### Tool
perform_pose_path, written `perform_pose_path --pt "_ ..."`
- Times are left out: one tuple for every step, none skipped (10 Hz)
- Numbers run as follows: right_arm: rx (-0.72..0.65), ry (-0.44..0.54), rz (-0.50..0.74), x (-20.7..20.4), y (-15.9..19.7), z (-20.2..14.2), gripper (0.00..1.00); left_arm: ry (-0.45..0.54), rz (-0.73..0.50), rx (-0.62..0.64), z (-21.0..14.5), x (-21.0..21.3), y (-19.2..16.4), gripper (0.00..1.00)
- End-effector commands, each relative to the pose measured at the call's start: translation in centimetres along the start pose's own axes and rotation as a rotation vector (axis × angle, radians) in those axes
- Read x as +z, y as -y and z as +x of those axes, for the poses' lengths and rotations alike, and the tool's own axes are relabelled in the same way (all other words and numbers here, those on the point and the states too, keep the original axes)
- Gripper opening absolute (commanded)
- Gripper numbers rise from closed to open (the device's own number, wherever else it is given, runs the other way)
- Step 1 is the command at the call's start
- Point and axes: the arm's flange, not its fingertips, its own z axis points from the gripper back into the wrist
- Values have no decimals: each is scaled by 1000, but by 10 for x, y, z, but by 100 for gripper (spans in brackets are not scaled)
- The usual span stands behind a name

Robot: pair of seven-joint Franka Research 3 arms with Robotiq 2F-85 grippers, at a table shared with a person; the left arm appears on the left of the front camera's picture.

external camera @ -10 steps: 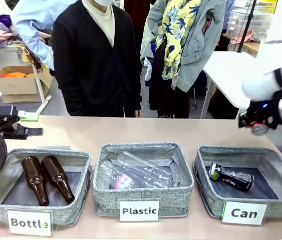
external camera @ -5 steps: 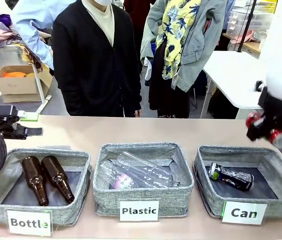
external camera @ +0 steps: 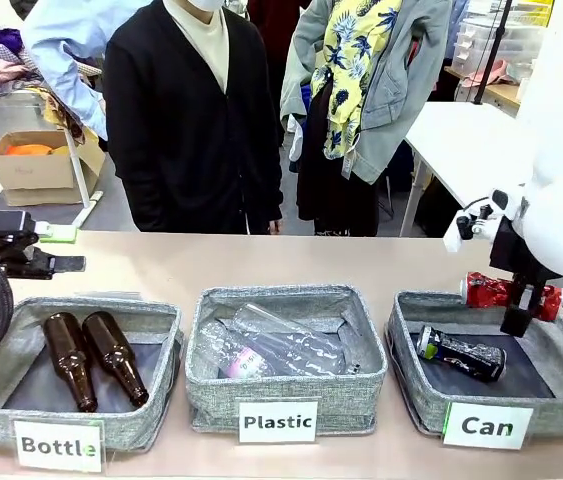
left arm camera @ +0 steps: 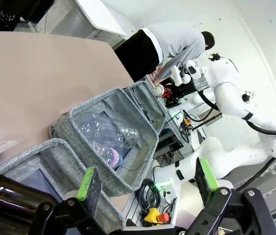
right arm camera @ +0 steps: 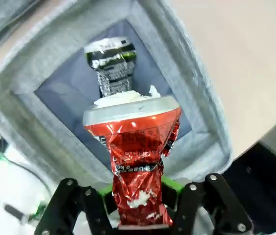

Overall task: Sort the can waste into the basket.
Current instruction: Pick up the can waste from the table and place it in the right Fabric basket.

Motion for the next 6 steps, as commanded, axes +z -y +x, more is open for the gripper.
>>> perform_pose_path --pt "142 54 111 -11 -4 -28 0 -11 -6 -8 -5 2 4 100" --pt "146 55 168 -12 -1 -27 0 -11 -6 -8 -5 2 4 100" --pt "155 57 221 -14 1 -28 7 -11 -6 -8 -5 2 4 100" --pt "152 68 233 -15 2 -30 59 -11 -6 -8 -5 2 4 100" --pt "140 75 225 -15 4 -28 67 -11 -6 -8 -5 2 4 100" --pt "140 74 224 -15 4 -27 100 -11 -6 -8 -5 2 4 100"
